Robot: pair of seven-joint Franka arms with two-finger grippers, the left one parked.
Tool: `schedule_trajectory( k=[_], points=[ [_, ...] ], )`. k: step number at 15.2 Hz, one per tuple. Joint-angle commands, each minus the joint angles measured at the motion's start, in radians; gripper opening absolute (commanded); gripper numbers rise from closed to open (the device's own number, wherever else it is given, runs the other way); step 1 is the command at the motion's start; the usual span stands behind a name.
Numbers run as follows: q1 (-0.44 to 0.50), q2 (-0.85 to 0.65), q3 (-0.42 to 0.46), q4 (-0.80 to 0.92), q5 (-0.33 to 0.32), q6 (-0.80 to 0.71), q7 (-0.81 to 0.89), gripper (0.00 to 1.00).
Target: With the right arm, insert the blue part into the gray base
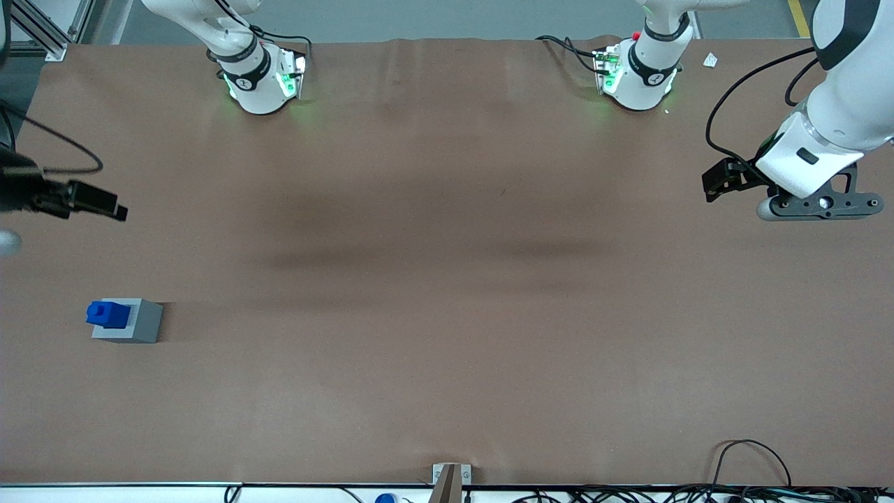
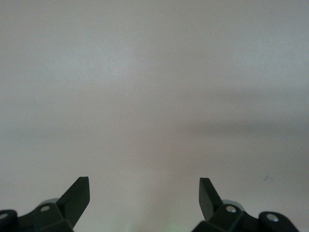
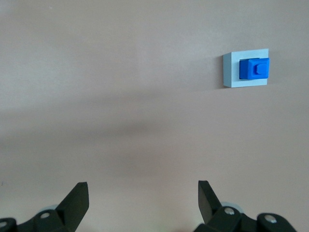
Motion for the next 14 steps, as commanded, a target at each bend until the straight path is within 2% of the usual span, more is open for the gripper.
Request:
schedule_trajectory(
  k=[1,6,9,11,14],
  points=[
    [0.026,-0.132,-0.001,-0.116,-0.04,0.034,-0.004,1.0],
    [0.021,-0.306,-0.007,-0.283,-0.043,0.119,-0.004,1.0],
    [0.027,-0.31,-0.004,-0.284,-0.107,0.111,-0.022,1.0],
    [0.021,-0.314,-0.007,-0.282,-0.109,0.111,-0.079,1.0],
    [0.006,-0.31,-0.028,-0.271,-0.086,0.091,-0.069,1.0]
  ],
)
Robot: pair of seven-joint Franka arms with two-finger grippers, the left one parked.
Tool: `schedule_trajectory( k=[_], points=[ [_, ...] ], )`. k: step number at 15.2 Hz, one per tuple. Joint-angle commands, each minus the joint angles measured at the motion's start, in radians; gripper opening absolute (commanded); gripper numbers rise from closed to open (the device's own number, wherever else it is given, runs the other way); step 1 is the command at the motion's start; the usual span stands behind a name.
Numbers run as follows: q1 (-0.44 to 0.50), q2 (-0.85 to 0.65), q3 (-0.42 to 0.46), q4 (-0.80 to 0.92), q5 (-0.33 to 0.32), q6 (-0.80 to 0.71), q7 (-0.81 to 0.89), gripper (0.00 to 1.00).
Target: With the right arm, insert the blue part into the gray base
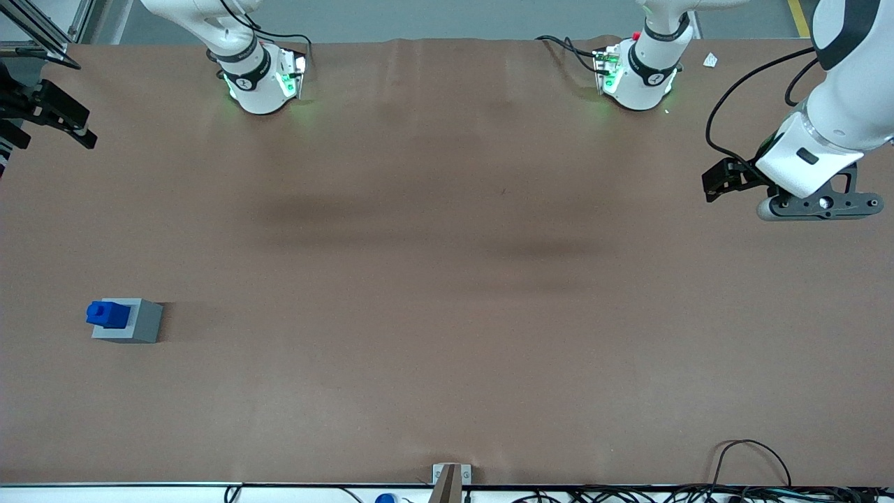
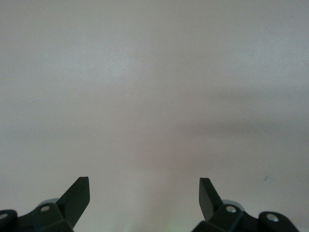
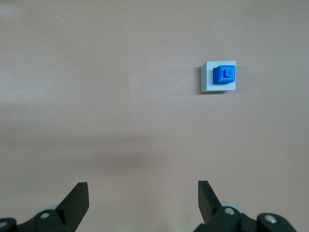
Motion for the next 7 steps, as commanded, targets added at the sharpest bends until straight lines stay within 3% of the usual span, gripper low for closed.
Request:
schedule_trajectory(
  k=[1,4,7],
  points=[
    [-0.018,-0.026,-0.013,-0.023,0.016,0.006,-0.007,1.0],
    [-0.067,-0.018,-0.019,-0.009,0.093,0.006,-0.009,1.0],
    [-0.066,-0.016,-0.016,-0.005,0.082,0.003,-0.012,1.0]
  ],
)
